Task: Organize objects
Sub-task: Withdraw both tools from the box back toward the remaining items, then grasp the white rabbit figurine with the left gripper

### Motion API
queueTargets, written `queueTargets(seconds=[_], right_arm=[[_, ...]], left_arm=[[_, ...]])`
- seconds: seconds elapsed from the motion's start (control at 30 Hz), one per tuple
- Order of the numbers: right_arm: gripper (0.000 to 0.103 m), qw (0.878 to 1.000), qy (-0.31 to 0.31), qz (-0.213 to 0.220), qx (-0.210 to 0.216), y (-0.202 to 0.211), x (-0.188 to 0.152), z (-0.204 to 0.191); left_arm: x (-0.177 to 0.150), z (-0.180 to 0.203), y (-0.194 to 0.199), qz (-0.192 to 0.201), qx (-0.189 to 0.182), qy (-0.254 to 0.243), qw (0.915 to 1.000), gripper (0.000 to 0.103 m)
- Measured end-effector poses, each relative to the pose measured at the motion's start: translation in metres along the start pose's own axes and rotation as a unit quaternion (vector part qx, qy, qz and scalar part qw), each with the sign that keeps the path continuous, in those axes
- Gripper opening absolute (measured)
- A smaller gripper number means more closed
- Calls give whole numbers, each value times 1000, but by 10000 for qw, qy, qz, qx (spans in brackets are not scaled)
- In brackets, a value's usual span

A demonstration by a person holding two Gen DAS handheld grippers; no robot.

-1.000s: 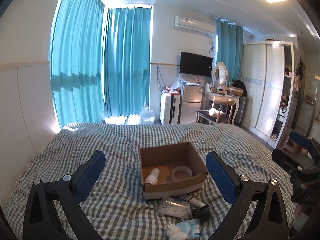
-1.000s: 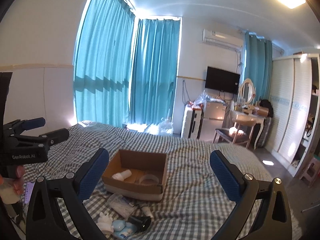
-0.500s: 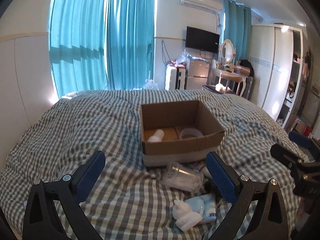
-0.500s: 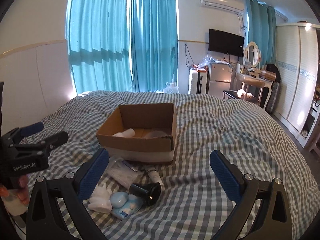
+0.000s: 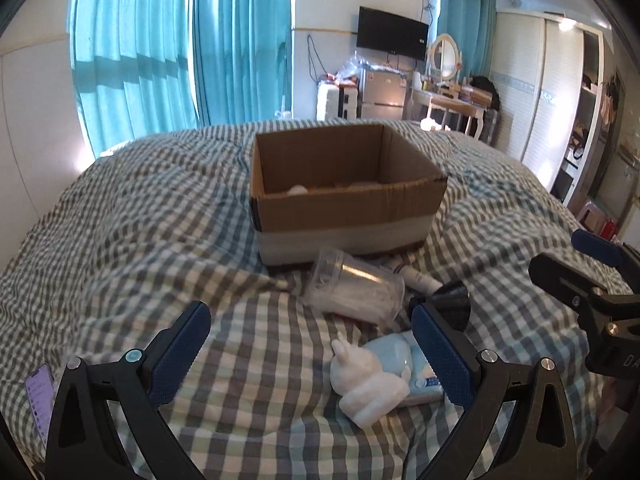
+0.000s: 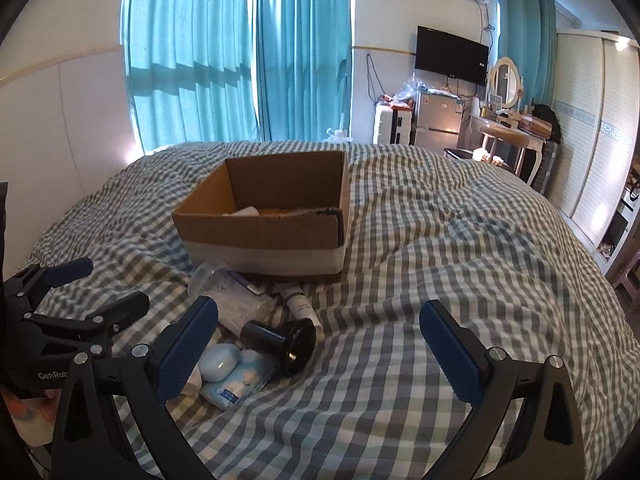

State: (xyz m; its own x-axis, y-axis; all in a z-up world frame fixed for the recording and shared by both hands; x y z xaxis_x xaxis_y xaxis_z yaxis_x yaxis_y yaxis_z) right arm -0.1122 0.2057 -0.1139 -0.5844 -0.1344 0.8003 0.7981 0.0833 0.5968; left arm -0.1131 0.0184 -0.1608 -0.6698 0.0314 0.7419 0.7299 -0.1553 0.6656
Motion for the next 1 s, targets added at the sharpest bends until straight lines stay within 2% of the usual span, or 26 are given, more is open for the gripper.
queueTargets(seconds=[0.27,0.43,0.5,0.63,0.67,0.83,1.0], right_arm=[[101,9998,-86,-171,72,-13,-12,0],[101,9996,-85,-266,74,-18,-18,-2],[101,9995,-91,-306,80,-21,-20,-2],[101,9993,-125,-336,90,-22,-22,-2],[101,9993,-138,-342,96,-23,-23,-2],[101,9990,-190,-393,82,-26,-24,0],[101,9986,-243,-449,116,-29,-27,1]], left_arm=[[-35,19,-32,-647,-247,-139,9975,103],[-47,29,-47,-901,-447,-204,9947,103],[-50,32,-52,-998,-521,-206,9934,99],[-58,46,-57,-1188,-732,-397,9894,63],[-59,46,-59,-1223,-671,-446,9892,61],[-55,43,-52,-1124,-735,-294,9905,60],[-36,34,-26,-834,-762,-116,9935,60]])
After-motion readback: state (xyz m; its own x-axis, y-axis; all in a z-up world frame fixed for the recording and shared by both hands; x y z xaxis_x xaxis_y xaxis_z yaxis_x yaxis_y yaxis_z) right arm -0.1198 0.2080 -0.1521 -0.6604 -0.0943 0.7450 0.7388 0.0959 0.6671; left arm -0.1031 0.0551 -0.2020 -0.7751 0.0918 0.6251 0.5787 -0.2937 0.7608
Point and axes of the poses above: each gripper's, at about its wrist camera, not at the fingertips, and y roughly against the way its jaws point, z to its right, x to its top, the point moved 9 cm from there along -y, roughly the way its jaws point, and after that the axes turned 5 degrees about -x, right-handed, at the moved point
